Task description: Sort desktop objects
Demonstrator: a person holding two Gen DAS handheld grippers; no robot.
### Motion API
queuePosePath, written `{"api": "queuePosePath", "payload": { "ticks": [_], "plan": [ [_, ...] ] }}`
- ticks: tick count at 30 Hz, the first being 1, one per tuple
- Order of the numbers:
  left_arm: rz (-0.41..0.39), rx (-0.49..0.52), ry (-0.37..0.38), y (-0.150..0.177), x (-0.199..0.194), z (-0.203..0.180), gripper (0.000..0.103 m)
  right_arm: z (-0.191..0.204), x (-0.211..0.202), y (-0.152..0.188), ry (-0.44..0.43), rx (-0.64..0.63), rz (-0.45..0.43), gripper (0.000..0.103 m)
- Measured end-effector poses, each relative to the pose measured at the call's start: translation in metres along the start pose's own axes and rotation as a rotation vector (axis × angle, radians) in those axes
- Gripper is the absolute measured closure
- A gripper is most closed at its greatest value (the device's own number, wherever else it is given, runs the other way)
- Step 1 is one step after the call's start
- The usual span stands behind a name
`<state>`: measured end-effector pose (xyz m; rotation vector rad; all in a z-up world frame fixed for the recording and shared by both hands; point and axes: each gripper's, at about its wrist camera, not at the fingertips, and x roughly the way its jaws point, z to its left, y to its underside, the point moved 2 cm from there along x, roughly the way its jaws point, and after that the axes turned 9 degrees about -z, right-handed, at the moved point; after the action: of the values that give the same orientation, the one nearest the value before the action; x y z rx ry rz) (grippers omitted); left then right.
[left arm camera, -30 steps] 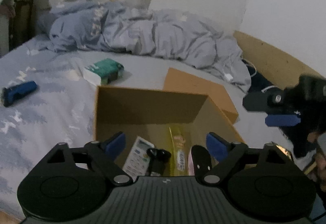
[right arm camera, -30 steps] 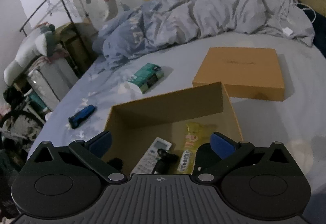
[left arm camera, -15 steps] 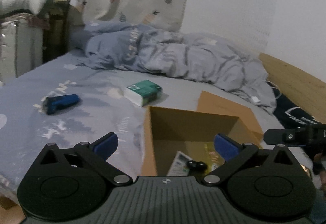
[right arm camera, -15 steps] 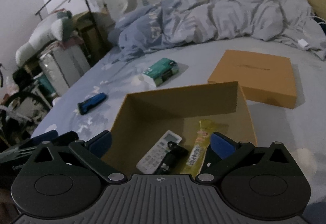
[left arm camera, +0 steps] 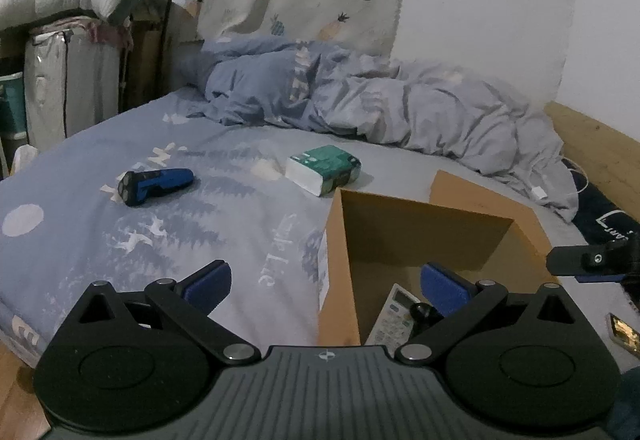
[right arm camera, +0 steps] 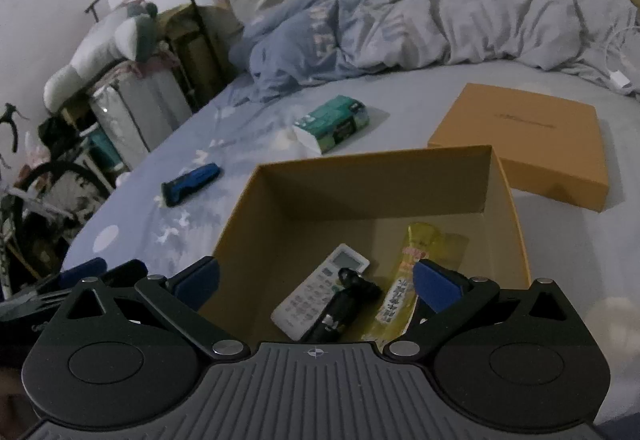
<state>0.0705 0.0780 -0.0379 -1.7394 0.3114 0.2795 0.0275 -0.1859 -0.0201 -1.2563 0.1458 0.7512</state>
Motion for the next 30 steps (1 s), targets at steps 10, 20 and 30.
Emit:
{"api": "queuePosePath", "payload": {
  "ticks": [10, 20, 30],
  "plan": [
    [-0.004, -0.12, -0.041, -0.007, 0.007, 0.024, 0.0, 0.024, 0.027, -0.013, -0.029, -0.08, 0.004, 0.0],
    [-0.014, -0.218, -0.176, -0.029, 0.011, 0.079, 0.0, 0.115, 0.086, -0.06, -0.227, -0.313, -0.003, 0.0],
    [-0.041, -0.239, -0.292, -0.053, 0.041, 0.149, 0.0, 0.2, 0.155, -0.104, -0.407, -0.525, 0.017, 0.0]
  ]
}}
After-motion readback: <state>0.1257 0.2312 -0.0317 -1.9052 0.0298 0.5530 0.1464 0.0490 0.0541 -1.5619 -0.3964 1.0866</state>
